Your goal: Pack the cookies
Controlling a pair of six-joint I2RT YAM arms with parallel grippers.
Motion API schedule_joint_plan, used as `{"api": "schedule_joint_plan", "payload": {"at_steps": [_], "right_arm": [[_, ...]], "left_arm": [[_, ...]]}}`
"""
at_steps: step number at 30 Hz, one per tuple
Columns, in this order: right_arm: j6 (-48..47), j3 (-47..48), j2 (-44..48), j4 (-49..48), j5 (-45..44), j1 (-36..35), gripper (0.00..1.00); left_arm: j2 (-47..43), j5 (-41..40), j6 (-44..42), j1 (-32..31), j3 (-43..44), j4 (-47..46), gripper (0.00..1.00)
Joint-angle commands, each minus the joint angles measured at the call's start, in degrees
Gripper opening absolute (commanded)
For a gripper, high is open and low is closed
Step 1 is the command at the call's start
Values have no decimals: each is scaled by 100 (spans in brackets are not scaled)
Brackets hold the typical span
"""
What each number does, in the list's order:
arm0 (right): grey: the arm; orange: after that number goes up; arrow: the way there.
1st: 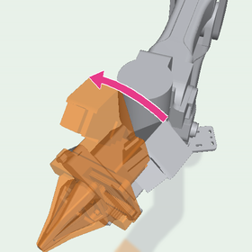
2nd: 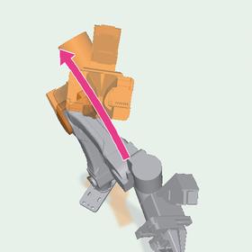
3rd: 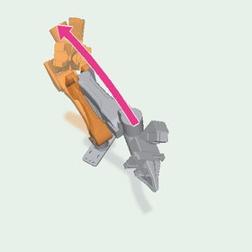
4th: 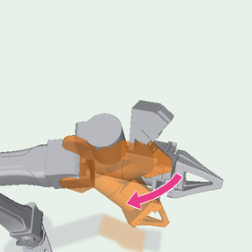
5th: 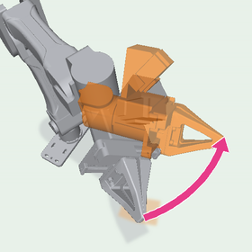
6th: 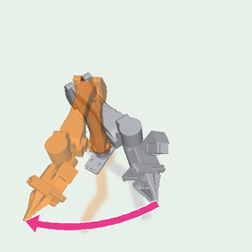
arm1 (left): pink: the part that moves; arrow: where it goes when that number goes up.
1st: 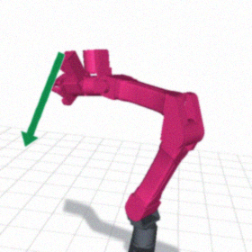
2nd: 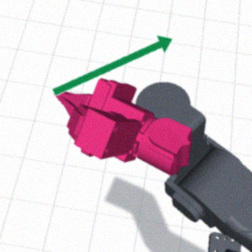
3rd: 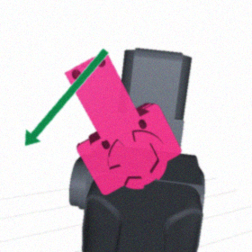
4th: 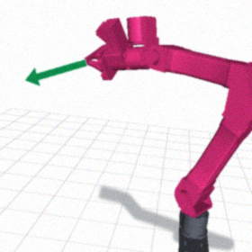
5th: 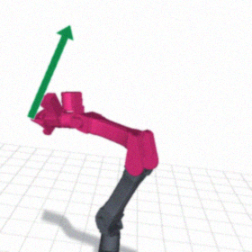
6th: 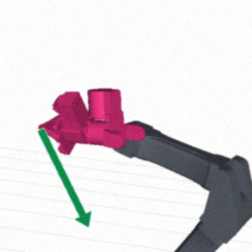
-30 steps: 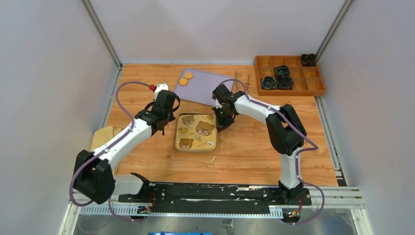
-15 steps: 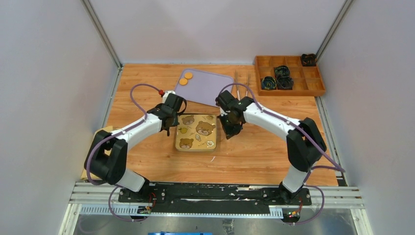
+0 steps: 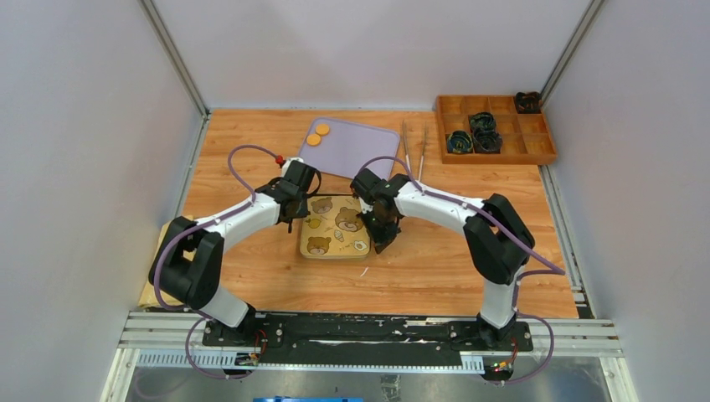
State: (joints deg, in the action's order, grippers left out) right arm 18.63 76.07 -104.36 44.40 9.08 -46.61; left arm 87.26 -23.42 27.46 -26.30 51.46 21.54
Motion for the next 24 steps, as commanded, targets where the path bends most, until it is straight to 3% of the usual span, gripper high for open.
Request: {"api": "schedule_joint_plan", "payload": {"at_steps": [1, 13, 24], "right_arm": [[105, 513, -368, -145, 252, -149, 0], [124, 1037, -1121, -189, -53, -175, 0], [-29, 1713, -1098, 305, -833, 1, 0]], "left_arm": [[-148, 465, 14, 20, -97, -359, 25], [-343, 920, -108, 20, -233, -627, 25], [-431, 822, -162, 29, -233, -518, 24]]}}
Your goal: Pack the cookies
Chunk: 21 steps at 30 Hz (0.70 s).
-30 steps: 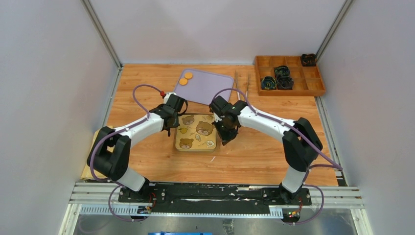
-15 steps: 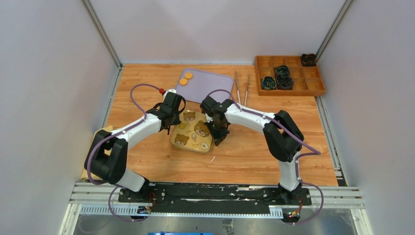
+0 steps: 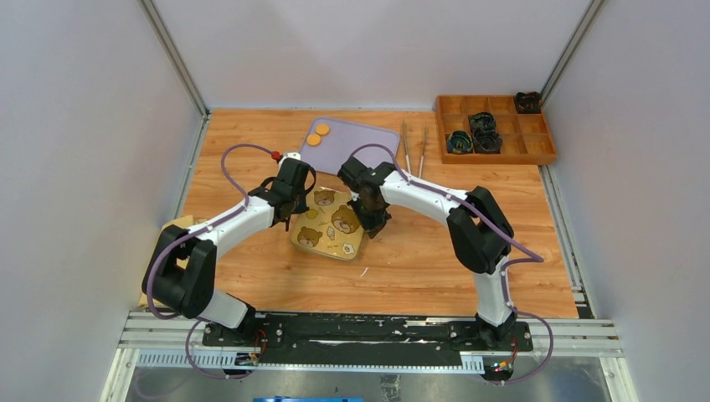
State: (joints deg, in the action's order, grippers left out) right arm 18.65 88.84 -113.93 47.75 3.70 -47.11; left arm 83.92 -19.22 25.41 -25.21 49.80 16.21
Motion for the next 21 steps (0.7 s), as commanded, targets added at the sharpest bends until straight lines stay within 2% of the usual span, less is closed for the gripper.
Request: {"api": "schedule_joint_plan", "payload": {"at_steps": [1, 8, 15, 18, 21], "right_arm": [[-35, 519, -165, -33, -286, 65, 0], [-12, 1200, -680, -28, -38, 275, 0], [-46, 1533, -965, -13, -139, 512, 0], [13, 1318, -757, -35, -470, 519, 0], [108, 1066, -365, -105, -1207, 511, 0]], "left_arm": [[-110, 376, 43, -80, -59, 33, 24], [-166, 286, 6, -76, -58, 101, 21], [-74, 189, -46, -31, -97, 138, 10], [-75, -47, 21, -28, -102, 209, 9], [-302, -631, 220, -28, -85, 377, 8]]}}
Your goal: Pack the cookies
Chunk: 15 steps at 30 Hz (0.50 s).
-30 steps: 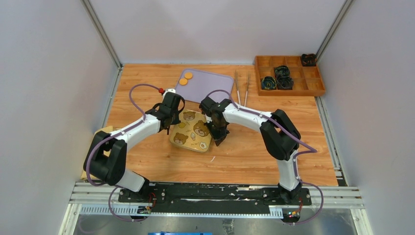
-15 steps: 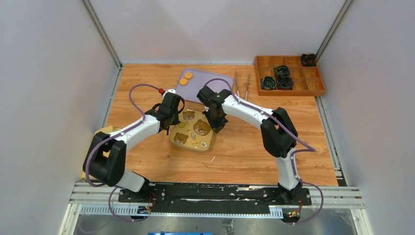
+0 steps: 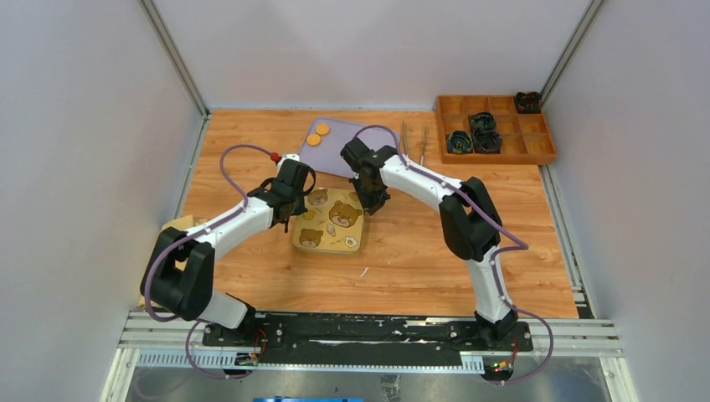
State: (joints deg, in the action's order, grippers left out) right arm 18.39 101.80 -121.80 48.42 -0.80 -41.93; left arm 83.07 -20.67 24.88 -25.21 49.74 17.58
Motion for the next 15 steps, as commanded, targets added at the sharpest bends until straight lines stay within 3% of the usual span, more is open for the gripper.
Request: {"api": "schedule_joint_plan", "payload": {"at_steps": [1, 7, 12, 15], "right_arm": [[149, -276, 548, -183, -956, -12, 0], [130, -601, 1256, -367, -1567, -110, 0], [-85, -763, 1597, -693, -1259, -174, 0], [-252, -646, 1628, -761, -948, -189, 0]], "left_arm": [[-375, -717, 353, -28, -82, 291, 8], [-1684, -1465, 305, -28, -127, 396, 11], [-2156, 435, 84, -28, -546, -505, 13], [-1953, 898, 298, -45, -691, -782, 11]]}}
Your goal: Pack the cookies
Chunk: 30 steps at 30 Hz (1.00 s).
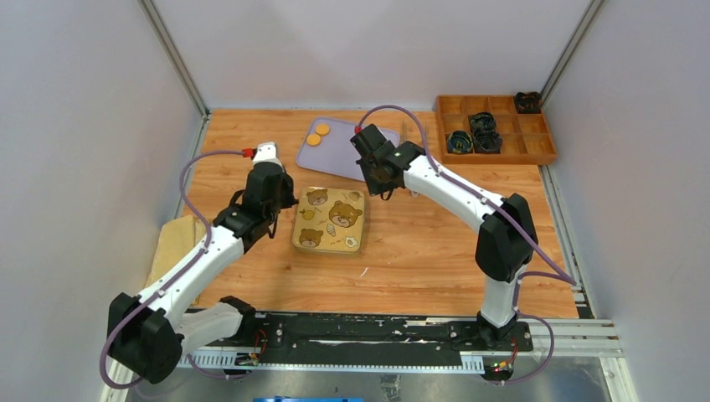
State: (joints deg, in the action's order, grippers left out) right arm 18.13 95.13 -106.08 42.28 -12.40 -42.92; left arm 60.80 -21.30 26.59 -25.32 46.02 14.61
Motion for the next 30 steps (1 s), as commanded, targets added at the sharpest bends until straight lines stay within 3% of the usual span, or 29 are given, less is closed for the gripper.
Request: {"api": "schedule_joint_plan", "payload": {"at_steps": [1, 6, 18, 30], "right_arm": [[-266, 37, 70, -197, 315, -90, 0], [-431, 126, 37, -428, 726, -90, 0], [-582, 712, -709, -431, 1459, -88, 0], [-185, 656, -1744, -263, 1676, 40, 0]], "left_arm": [[383, 1030, 134, -34, -341, -526, 9], [1001, 1331, 267, -34, -556, -713, 1], [2211, 1238, 392, -34, -734, -879, 0], [1959, 1104, 297, -34, -601, -649, 0]]}}
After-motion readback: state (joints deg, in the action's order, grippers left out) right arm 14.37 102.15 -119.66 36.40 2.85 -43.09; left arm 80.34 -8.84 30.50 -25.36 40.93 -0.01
